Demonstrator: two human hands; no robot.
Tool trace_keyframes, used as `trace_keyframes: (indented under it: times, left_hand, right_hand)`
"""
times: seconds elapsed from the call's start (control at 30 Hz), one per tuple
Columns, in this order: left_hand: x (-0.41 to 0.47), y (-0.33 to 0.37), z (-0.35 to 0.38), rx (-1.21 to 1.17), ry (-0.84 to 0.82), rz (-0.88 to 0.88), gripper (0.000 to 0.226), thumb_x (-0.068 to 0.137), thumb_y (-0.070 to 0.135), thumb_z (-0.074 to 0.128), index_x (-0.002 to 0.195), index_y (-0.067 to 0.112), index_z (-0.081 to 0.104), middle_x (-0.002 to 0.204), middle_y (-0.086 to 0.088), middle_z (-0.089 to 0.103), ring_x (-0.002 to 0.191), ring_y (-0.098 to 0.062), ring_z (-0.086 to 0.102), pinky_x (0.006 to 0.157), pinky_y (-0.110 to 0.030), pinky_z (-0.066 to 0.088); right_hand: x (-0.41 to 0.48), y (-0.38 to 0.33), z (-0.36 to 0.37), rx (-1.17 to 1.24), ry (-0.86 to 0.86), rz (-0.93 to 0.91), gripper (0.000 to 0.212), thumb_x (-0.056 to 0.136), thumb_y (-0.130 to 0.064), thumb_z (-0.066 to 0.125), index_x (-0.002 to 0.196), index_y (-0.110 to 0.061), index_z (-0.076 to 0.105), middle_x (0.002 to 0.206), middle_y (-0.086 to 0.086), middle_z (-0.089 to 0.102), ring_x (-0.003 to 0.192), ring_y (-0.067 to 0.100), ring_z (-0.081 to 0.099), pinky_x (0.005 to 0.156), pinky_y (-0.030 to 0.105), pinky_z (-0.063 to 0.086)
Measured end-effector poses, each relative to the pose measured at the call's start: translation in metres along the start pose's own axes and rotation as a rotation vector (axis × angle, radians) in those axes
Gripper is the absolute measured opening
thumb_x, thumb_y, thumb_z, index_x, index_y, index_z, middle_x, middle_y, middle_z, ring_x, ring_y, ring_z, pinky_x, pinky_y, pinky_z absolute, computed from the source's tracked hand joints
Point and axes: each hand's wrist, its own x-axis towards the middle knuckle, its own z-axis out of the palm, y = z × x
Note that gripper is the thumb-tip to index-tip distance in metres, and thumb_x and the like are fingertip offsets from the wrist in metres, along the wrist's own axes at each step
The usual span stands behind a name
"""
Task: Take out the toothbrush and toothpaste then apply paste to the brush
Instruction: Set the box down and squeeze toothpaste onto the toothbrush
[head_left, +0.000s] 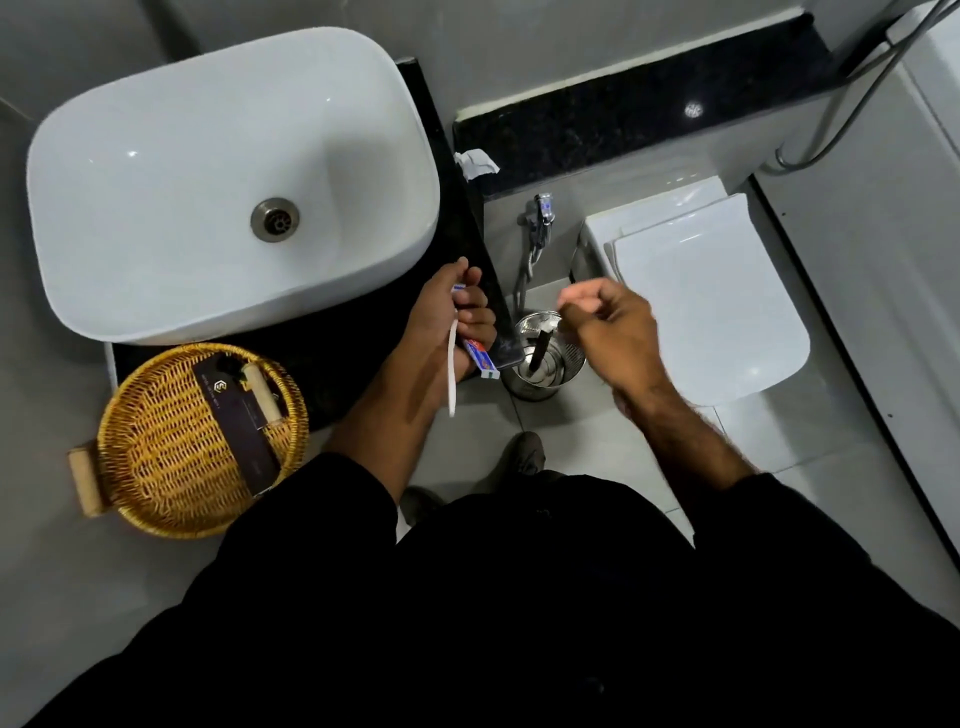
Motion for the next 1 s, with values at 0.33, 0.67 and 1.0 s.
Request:
trace_keyframes:
  times: [0.33,0.67,1.0]
  left_hand:
    - [-0.007,0.002,0.001,-0.055,0.018,0.108,0.044,0.091,0.055,0.057,0.062,0.023,0.048,0.033,0.008,0.037,0.028,-0.002,0.039,0.031,-0.01,0.028]
    - [-0.017,0.006,-0.013,-0.138,0.033,0.21,0.052,0.091,0.051,0.06,0.056,0.02,0.036,0.037,0.005,0.038,0.055,-0.011,0.054,0.066,-0.023,0.047]
    - [-0.045,0.033,-0.06,-0.526,0.15,0.367,0.038,0.086,0.043,0.066,0.071,0.011,0.052,0.057,-0.002,0.056,0.054,-0.019,0.063,0.064,-0.03,0.057]
  right_hand:
    - [-0.057,-0.032,0.027,0.265,-0.604,0.312,0.032,0.085,-0.03,0.081,0.104,-0.008,0.067,0.08,0.005,0.079,0.068,0.018,0.076,0.065,0.032,0.061]
    - [-0.054,-0.023,0.031,0.281,-0.634,0.297,0.007,0.09,-0.012,0.074,0.096,-0.01,0.075,0.082,0.006,0.08,0.069,0.016,0.076,0.062,0.025,0.06]
    - [-0.055,-0.024,0.04,0.262,-0.689,0.272,0.013,0.092,-0.008,0.072,0.103,-0.003,0.068,0.086,0.009,0.08,0.073,0.017,0.077,0.061,0.021,0.059]
